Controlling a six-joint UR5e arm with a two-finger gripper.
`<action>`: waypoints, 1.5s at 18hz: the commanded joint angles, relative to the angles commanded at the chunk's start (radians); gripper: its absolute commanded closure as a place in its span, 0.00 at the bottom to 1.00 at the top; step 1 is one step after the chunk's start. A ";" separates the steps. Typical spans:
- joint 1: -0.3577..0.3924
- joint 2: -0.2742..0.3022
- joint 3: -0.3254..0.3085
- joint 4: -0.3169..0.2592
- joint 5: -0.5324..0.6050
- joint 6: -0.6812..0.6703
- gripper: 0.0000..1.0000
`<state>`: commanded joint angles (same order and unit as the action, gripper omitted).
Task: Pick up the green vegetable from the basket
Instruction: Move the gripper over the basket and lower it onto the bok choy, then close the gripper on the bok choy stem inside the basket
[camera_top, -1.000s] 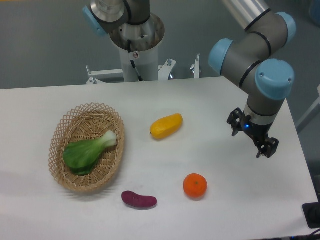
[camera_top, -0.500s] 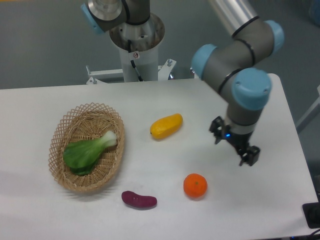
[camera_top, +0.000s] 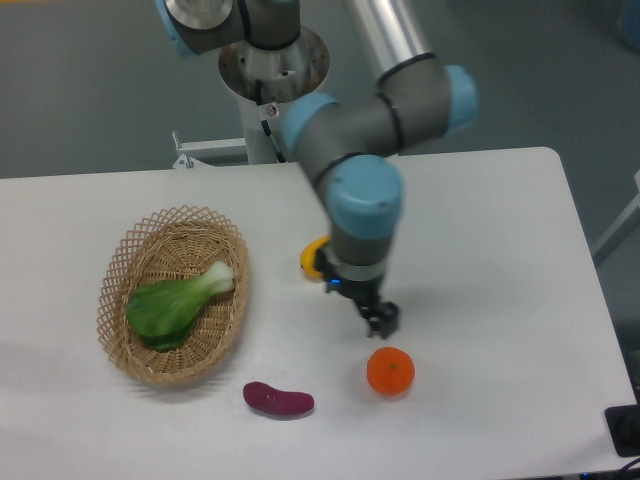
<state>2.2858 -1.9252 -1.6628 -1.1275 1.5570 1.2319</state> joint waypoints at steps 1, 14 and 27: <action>-0.021 0.002 -0.015 0.002 -0.002 -0.008 0.00; -0.233 0.011 -0.146 0.123 0.003 -0.221 0.00; -0.262 -0.035 -0.183 0.160 0.008 -0.256 0.00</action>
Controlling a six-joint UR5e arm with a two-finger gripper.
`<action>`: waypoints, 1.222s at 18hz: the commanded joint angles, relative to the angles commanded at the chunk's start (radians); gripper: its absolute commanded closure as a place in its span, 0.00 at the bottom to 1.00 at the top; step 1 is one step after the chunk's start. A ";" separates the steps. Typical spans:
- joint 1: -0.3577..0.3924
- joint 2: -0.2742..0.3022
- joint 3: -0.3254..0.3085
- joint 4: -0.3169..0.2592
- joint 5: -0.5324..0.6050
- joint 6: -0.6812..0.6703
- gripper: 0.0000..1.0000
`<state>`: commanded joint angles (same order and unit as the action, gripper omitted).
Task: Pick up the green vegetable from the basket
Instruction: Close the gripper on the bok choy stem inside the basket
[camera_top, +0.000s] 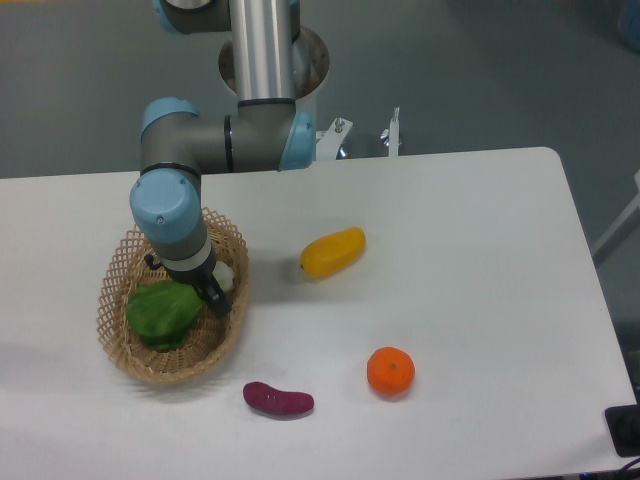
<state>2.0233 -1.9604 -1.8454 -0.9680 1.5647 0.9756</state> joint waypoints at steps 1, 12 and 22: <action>0.000 -0.006 -0.002 0.000 0.000 0.000 0.00; 0.000 0.012 -0.014 -0.006 0.002 -0.029 0.98; 0.047 0.090 0.038 -0.015 -0.018 -0.052 0.97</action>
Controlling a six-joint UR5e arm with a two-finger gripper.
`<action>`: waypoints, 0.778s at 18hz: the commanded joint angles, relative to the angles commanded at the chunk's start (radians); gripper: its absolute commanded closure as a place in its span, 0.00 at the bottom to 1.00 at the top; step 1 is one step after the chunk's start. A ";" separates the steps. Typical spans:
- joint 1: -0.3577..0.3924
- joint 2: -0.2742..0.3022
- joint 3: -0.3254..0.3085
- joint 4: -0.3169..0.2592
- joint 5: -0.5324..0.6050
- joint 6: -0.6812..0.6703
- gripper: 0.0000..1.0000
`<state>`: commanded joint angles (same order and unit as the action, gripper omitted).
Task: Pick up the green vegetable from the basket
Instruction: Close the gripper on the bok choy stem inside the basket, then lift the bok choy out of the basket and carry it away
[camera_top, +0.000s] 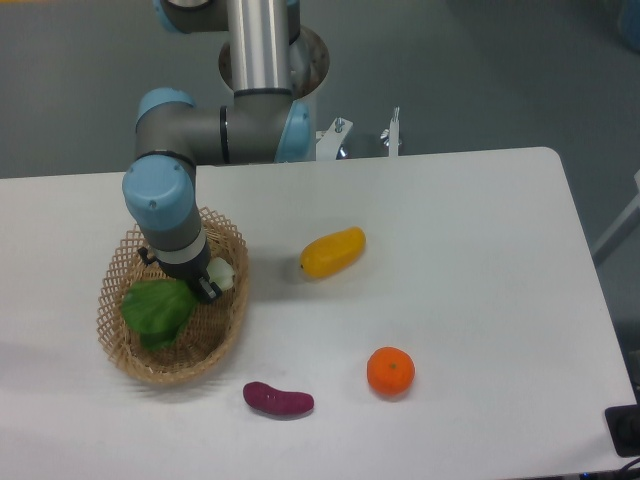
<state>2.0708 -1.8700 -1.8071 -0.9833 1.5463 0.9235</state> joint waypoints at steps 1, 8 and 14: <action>0.014 0.003 0.009 0.000 0.002 0.000 0.97; 0.182 0.011 0.089 0.002 -0.002 0.015 0.97; 0.376 -0.017 0.143 0.000 0.000 0.138 0.97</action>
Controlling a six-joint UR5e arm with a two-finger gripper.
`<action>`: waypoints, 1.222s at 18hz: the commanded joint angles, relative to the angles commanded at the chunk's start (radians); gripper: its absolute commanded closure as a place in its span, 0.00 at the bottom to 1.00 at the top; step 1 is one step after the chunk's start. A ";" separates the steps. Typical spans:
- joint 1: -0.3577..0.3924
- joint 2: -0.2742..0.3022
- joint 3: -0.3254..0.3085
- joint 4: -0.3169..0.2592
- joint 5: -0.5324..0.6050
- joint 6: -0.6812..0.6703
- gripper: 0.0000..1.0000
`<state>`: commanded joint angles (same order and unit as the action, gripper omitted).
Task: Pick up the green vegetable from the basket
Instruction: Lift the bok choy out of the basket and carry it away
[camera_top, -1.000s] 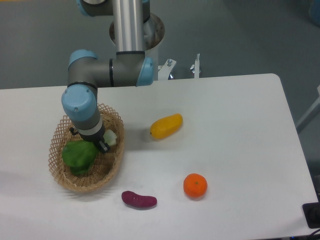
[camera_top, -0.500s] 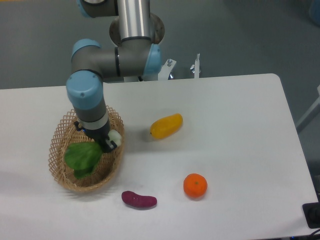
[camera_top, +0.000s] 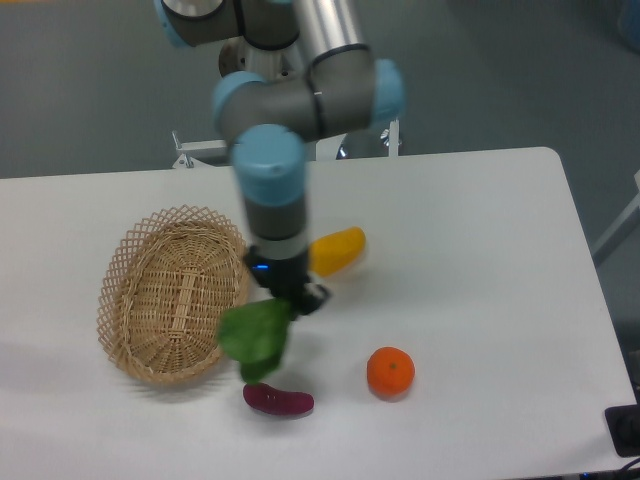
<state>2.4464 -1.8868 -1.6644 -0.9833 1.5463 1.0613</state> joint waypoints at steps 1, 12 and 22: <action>0.028 -0.005 0.006 -0.002 0.000 0.023 0.97; 0.232 -0.129 0.188 -0.099 -0.002 0.293 0.97; 0.264 -0.172 0.276 -0.201 -0.021 0.413 0.95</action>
<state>2.7105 -2.0586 -1.3882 -1.1842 1.5248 1.4739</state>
